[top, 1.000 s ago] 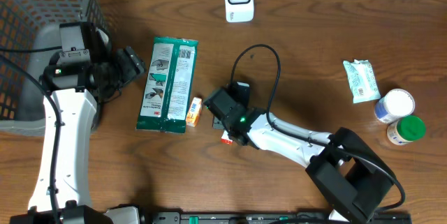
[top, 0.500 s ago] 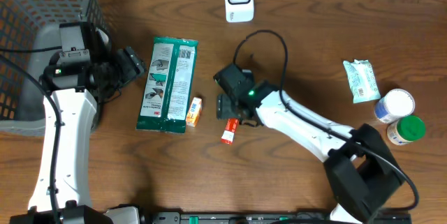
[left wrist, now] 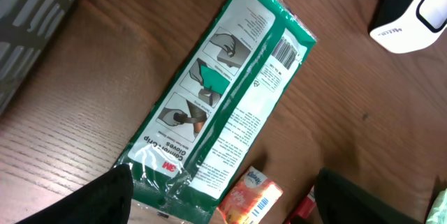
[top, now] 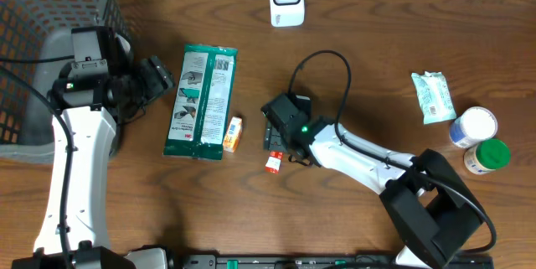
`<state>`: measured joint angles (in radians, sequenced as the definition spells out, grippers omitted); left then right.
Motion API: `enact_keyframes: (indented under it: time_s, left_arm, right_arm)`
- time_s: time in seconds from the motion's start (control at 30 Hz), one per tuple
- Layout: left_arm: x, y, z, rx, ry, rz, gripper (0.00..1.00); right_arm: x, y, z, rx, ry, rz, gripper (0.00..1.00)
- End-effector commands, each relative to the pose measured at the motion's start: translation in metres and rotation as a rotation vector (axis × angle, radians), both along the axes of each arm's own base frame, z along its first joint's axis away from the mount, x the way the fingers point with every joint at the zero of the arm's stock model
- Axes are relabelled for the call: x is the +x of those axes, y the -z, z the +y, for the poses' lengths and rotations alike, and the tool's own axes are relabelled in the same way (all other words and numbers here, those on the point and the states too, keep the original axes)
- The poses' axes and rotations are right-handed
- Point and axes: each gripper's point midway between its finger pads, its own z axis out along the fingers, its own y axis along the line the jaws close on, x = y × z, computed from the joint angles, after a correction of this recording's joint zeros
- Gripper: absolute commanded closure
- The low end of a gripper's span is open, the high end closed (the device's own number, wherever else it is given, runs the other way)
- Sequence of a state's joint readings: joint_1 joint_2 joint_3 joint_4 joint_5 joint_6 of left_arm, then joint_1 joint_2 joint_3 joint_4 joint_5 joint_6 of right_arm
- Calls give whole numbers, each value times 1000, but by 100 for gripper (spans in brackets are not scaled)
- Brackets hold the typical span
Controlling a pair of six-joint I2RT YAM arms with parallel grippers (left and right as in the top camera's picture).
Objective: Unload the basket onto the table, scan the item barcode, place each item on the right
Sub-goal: 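Lower the red stick back onto the table and open the right gripper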
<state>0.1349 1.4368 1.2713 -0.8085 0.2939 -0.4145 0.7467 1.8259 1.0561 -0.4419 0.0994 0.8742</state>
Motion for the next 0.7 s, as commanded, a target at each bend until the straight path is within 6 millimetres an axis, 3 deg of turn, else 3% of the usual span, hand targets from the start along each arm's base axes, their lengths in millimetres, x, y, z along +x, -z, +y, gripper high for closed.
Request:
enact_keyframes:
  time_s: [0.0, 0.2, 0.3, 0.33, 0.57, 0.67]
  left_arm:
    - [4, -7, 1, 0, 9, -19, 19]
    - [4, -7, 1, 0, 9, -19, 19]
    - [4, -7, 1, 0, 9, -19, 19]
    - [4, -7, 1, 0, 9, -19, 19]
    - [4, -7, 1, 0, 9, -19, 19]
    - [4, -7, 1, 0, 9, -19, 18]
  right_arm:
    - [-2, 14, -14, -41, 73, -28, 27]
    - [-4, 15, -10, -49, 47, -43, 52]
    - [1, 12, -8, -70, -61, -65, 59]
    - [7, 7, -5, -64, -146, -63, 66]
    - [39, -20, -36, -153, -305, -45, 64]
    - [47, -22, -36, -159, -420, -79, 79]
